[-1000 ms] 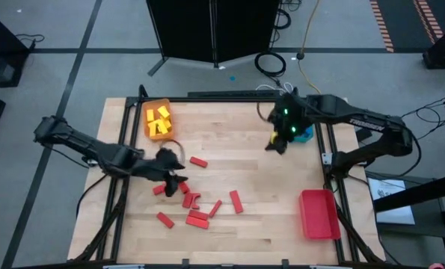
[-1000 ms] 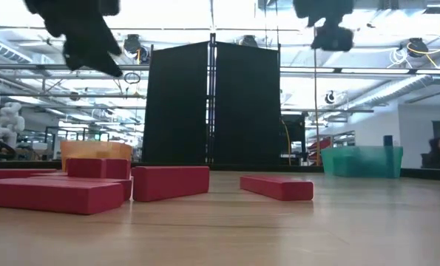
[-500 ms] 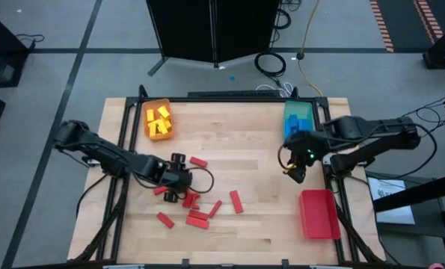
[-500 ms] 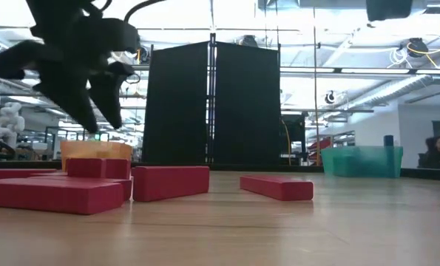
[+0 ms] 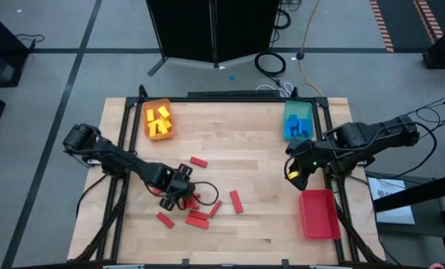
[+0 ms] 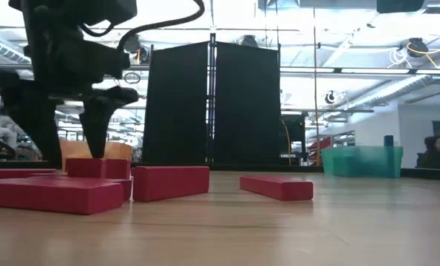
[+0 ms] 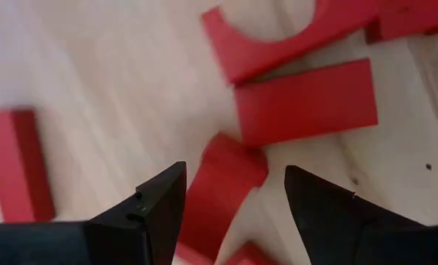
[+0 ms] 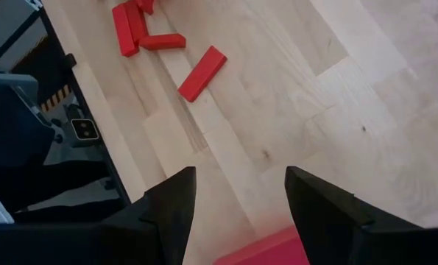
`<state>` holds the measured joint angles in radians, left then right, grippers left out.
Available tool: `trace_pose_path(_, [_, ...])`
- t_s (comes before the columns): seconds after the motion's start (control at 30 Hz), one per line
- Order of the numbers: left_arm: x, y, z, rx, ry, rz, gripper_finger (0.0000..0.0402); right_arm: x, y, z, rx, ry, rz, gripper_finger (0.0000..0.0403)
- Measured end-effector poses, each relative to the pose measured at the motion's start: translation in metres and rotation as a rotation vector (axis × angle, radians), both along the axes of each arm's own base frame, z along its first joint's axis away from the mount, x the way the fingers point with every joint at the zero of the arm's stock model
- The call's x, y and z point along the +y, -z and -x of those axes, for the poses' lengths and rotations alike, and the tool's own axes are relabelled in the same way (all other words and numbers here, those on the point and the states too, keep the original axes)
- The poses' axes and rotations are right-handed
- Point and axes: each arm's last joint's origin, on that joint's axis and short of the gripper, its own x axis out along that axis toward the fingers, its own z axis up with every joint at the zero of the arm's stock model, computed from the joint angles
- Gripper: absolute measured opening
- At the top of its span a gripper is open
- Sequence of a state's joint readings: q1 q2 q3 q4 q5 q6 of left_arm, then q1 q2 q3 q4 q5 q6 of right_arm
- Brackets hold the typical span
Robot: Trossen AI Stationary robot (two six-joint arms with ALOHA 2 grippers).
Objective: Sort blocks
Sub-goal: Put the red block into the red bin
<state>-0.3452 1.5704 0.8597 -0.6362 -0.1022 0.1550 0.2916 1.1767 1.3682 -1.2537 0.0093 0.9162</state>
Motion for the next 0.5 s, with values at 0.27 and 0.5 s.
trace_pose_path(0.27, [-0.002, 0.028, -0.011, 0.069, 0.035, -0.001, 0.0228, 0.003, 0.000, 0.000, -0.005, 0.013, -0.018, 0.0198])
trace_pose_path(0.5, [0.003, 0.036, -0.014, 0.126, 0.025, 0.068, 0.0172, 0.009, 0.000, 0.002, -0.003, -0.010, -0.023, 0.0198])
